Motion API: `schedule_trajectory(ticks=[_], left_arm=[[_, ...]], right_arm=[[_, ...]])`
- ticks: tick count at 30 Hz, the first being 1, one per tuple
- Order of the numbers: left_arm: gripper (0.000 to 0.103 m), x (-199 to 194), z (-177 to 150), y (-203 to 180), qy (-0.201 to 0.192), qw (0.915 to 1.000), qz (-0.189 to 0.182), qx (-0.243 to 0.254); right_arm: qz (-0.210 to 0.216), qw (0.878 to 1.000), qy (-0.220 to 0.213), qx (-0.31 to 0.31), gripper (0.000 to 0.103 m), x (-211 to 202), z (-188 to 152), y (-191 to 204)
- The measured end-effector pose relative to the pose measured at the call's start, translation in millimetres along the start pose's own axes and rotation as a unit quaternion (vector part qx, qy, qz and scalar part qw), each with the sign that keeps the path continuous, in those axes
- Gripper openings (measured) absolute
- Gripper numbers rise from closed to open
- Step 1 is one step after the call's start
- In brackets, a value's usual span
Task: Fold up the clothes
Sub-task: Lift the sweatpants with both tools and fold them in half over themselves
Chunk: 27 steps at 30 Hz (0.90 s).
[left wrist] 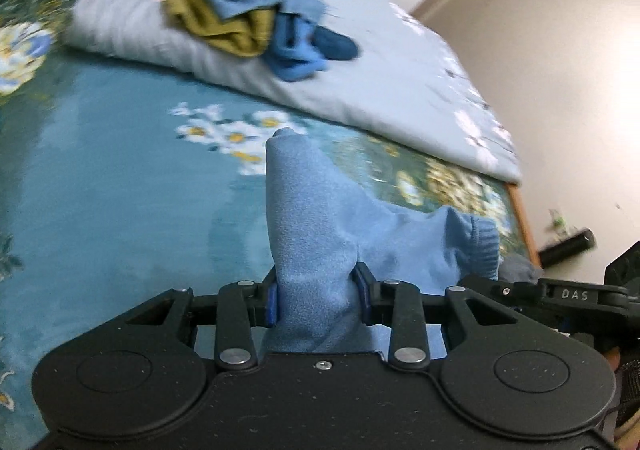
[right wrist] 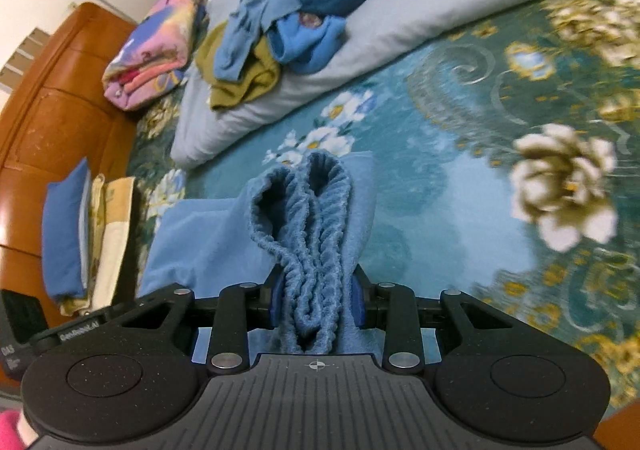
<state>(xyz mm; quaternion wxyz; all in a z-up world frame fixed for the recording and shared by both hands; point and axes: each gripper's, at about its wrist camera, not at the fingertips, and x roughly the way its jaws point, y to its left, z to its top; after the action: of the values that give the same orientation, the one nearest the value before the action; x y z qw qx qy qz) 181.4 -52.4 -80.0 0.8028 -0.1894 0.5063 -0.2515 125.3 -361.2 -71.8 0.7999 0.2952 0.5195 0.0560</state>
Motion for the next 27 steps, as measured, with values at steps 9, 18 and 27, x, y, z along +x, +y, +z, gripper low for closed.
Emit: schedule_trajectory(ticks=[9,18,27], left_arm=[[0.033,9,2,-91,-0.002,0.9965,-0.028,0.079],[0.033,36,-36,-205,-0.052,0.9946,-0.005,0.089],[0.033,74,-110,-341,-0.043,0.9957,0.002,0.082]], right_arm=[[-0.009,0.999,-0.046,0.022,0.029,-68,3,-48],[0.035,0.996,-0.080,-0.016,0.030,-129,23,-137],[0.043,0.994,-0.090,-0.053,0.030,-219,40,-253]])
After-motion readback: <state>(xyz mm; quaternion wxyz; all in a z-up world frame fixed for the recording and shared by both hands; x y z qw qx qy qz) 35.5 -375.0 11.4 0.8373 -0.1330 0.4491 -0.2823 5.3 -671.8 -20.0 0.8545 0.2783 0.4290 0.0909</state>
